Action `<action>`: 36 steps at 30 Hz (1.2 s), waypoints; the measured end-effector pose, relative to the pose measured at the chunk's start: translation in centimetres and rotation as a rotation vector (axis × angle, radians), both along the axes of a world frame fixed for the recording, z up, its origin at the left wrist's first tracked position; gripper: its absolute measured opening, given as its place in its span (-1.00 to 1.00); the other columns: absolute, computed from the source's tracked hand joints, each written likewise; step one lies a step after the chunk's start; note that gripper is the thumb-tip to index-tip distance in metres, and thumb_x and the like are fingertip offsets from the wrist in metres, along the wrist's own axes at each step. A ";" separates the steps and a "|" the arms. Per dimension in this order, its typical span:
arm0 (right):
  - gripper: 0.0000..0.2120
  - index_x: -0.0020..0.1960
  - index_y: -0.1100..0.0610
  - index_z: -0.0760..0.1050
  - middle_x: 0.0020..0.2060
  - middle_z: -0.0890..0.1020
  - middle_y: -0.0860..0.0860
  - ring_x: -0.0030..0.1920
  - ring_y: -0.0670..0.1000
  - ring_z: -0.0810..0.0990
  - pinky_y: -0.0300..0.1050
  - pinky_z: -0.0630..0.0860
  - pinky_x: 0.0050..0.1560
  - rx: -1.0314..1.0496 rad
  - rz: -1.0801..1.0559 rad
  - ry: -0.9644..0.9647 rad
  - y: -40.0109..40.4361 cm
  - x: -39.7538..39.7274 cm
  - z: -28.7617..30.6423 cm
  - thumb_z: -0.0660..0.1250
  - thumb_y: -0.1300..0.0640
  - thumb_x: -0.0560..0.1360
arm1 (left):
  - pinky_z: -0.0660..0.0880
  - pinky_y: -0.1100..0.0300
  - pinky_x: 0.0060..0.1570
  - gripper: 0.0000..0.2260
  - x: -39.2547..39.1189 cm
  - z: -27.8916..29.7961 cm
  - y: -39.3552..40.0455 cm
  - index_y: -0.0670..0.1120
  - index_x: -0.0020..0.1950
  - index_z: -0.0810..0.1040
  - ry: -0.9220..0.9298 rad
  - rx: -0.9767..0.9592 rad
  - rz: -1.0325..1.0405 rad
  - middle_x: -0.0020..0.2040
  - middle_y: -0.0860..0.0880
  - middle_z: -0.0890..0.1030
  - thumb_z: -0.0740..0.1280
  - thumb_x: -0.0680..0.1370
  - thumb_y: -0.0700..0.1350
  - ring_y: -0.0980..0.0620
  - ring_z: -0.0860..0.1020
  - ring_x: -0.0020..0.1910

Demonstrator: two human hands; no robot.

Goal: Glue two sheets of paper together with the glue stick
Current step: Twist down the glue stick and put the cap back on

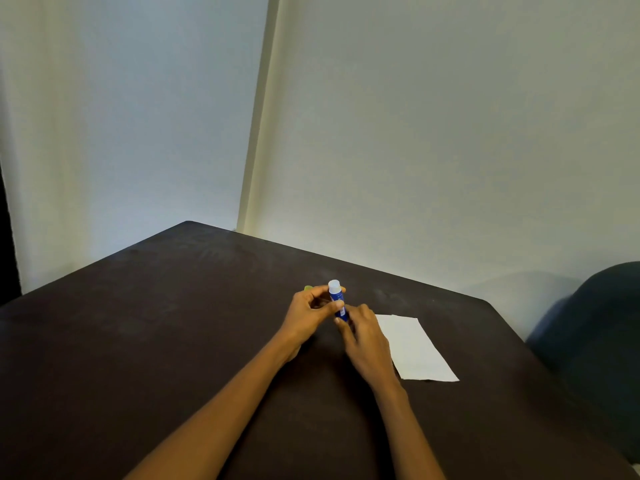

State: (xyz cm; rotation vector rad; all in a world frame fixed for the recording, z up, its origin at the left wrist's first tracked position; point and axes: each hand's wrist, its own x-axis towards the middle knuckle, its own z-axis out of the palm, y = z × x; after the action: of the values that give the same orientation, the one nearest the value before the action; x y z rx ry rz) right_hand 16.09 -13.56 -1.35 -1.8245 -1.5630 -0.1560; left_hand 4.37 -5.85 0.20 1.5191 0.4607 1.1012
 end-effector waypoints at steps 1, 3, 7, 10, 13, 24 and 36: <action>-0.80 0.13 0.03 0.49 -0.14 0.40 -0.14 -0.09 -0.09 0.44 -0.35 0.29 -0.26 0.021 -0.044 -0.034 0.0 0.0 0.1 0.25 -0.01 0.55 | 0.54 0.34 -0.01 -0.75 0.0 0.0 0.0 0.09 0.02 0.59 -0.003 0.001 0.001 -0.08 0.03 0.63 0.39 0.47 -0.25 0.24 0.60 -0.10; -0.81 -0.01 0.05 0.50 -0.19 0.41 -0.13 -0.17 -0.09 0.42 -0.29 0.29 -0.30 0.083 -0.149 -0.062 0.0 -0.1 0.3 0.37 -0.04 0.47 | 0.54 0.35 -0.05 -0.76 0.2 -0.1 -0.1 0.05 0.04 0.60 -0.001 0.001 -0.001 -0.07 -0.01 0.62 0.38 0.47 -0.25 0.21 0.61 -0.09; -0.69 -0.16 0.03 0.33 -0.26 0.43 -0.10 -0.25 -0.08 0.40 -0.33 0.27 -0.38 0.114 -0.178 0.008 -0.1 -0.5 0.1 0.45 -0.06 0.39 | 0.54 0.34 -0.04 -0.75 0.5 -0.3 -0.3 -0.08 0.15 0.58 0.022 -0.038 -0.006 -0.07 0.01 0.63 0.37 0.49 -0.23 0.18 0.61 -0.07; -0.73 -0.04 0.01 0.39 -0.19 0.44 -0.11 -0.18 -0.10 0.42 -0.31 0.33 -0.30 0.071 -0.154 0.029 0.1 -1.1 0.2 0.43 -0.05 0.41 | 0.53 0.38 -0.11 -0.76 0.3 0.0 -0.3 -0.10 0.16 0.56 -0.004 -0.068 0.045 -0.05 -0.03 0.62 0.35 0.50 -0.22 0.16 0.60 -0.09; -0.60 0.27 0.02 0.36 -0.05 0.41 -0.09 -0.01 -0.08 0.47 -0.23 0.45 -0.12 -0.015 -0.128 0.083 0.9 -1.3 0.4 0.37 0.07 0.48 | 0.52 0.27 -0.01 -0.76 -0.1 -0.2 0.4 -0.12 0.19 0.52 -0.026 -0.127 0.208 -0.02 -0.08 0.60 0.33 0.52 -0.19 0.09 0.56 -0.05; -0.59 0.39 0.04 0.29 0.27 0.45 0.13 0.28 0.13 0.43 0.11 0.45 0.14 -0.380 -0.171 -0.016 9.4 -3.1 2.5 0.14 -0.04 0.57 | 0.39 0.25 0.05 -0.69 -0.4 -0.8 2.6 -0.16 0.28 0.46 0.103 -0.197 0.514 0.17 -0.06 0.50 0.29 0.54 -0.18 0.11 0.46 0.04; -0.83 0.14 -0.04 0.33 -0.08 0.66 -0.06 -0.03 -0.06 0.60 -0.15 0.51 -0.14 0.257 -0.024 1.007 4.7 -1.0 2.6 0.22 0.08 0.57 | 0.56 0.15 0.03 -0.72 0.7 -1.3 2.0 -0.10 0.20 0.54 0.137 -0.116 0.209 0.02 -0.07 0.65 0.37 0.49 -0.17 0.05 0.61 -0.05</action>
State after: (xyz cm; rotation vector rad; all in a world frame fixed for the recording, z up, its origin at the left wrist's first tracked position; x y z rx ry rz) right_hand 15.13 -8.86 1.22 -1.3557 -0.7551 0.4684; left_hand 5.05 -3.86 -1.06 1.4731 0.7797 1.1136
